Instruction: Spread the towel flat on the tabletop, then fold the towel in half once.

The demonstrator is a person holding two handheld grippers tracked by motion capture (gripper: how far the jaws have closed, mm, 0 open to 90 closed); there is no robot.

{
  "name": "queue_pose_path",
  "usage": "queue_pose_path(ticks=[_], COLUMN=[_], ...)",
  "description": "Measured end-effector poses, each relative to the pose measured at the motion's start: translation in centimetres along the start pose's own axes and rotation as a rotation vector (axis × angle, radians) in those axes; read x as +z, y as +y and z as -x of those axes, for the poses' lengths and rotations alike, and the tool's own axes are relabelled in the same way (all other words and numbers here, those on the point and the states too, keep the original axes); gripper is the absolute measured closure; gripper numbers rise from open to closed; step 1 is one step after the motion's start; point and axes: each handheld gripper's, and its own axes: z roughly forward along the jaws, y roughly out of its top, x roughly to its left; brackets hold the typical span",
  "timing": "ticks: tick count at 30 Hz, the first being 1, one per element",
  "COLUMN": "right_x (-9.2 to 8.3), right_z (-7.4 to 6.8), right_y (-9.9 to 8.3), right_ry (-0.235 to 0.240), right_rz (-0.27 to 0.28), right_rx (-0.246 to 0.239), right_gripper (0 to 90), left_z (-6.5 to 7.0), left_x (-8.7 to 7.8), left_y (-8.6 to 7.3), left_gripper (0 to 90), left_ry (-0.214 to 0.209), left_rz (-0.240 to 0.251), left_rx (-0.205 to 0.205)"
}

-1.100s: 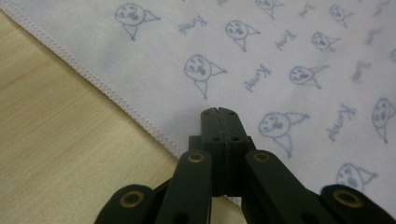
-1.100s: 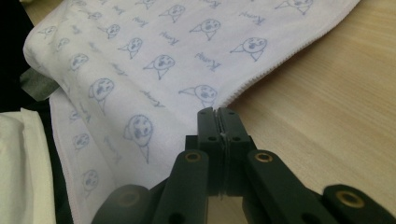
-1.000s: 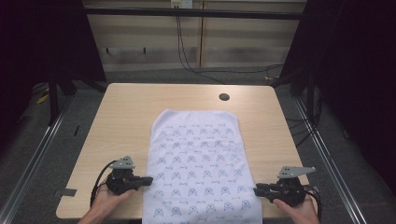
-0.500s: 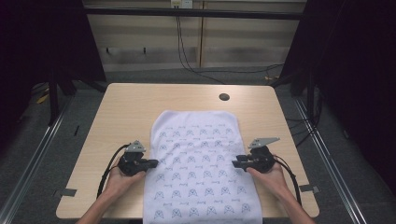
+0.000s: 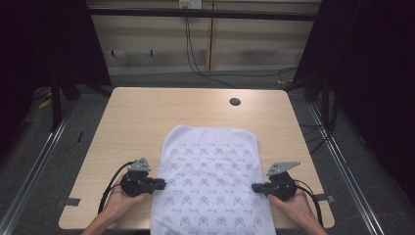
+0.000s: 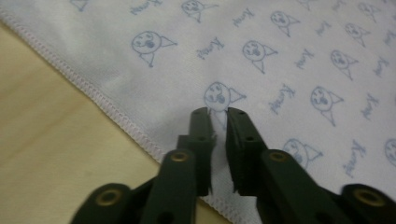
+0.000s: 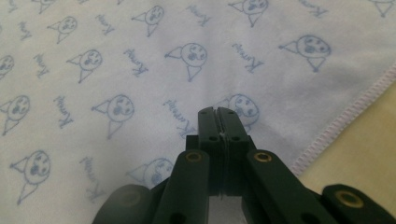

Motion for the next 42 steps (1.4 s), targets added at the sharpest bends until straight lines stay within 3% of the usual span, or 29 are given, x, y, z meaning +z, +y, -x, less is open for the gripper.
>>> queue_pose_path(ticks=[3,7,10,12,14,19,21,28,34,42], right_x=[-0.8,-1.4,-1.5,-1.5,-1.7,-1.3,-1.3,-2.1,-2.3,-2.2], right_z=[-0.6,-1.9,-2.8,-3.0,-2.6,-1.2,-0.7,2.2,4.6,7.7], right_y=[-0.9,-1.8,-2.3,-2.1,-1.5,-0.2,0.2,1.8,2.9,4.5], right_ry=[0.05,0.088,0.151,0.141,0.161,0.113,0.082,-0.005,-0.051,-0.1], right_rz=[-0.029,-0.046,-0.061,-0.042,0.009,0.048,0.067,0.174,0.204,0.224], right_rx=[-0.002,-0.007,-0.035,-0.047,-0.035,-0.011,0.005,0.056,0.09,0.135], right_gripper=[89.5,89.5,88.5,87.7,85.7,79.6,77.2,74.0,74.0,72.3], left_z=[1.4,2.8,2.5,1.9,1.1,-0.7,-1.5,-3.7,-5.2,-7.8], left_x=[-0.4,-1.3,-2.1,-2.3,-2.3,-1.5,-1.1,-1.6,-2.1,-1.2], left_y=[-0.6,-1.9,-2.2,-1.7,-1.1,0.1,0.3,1.6,2.7,4.5], left_gripper=[90.0,90.0,85.8,80.2,78.9,80.9,79.2,75.8,71.1,68.8], left_ry=[-0.05,-0.077,-0.111,-0.088,-0.061,-0.012,-0.001,0.057,0.097,0.149], left_rz=[-0.031,-0.036,0.015,0.05,0.077,0.1,0.112,0.17,0.227,0.236], left_rx=[0.013,0.002,-0.022,-0.044,-0.055,-0.077,-0.111,-0.153,-0.182,-0.196])
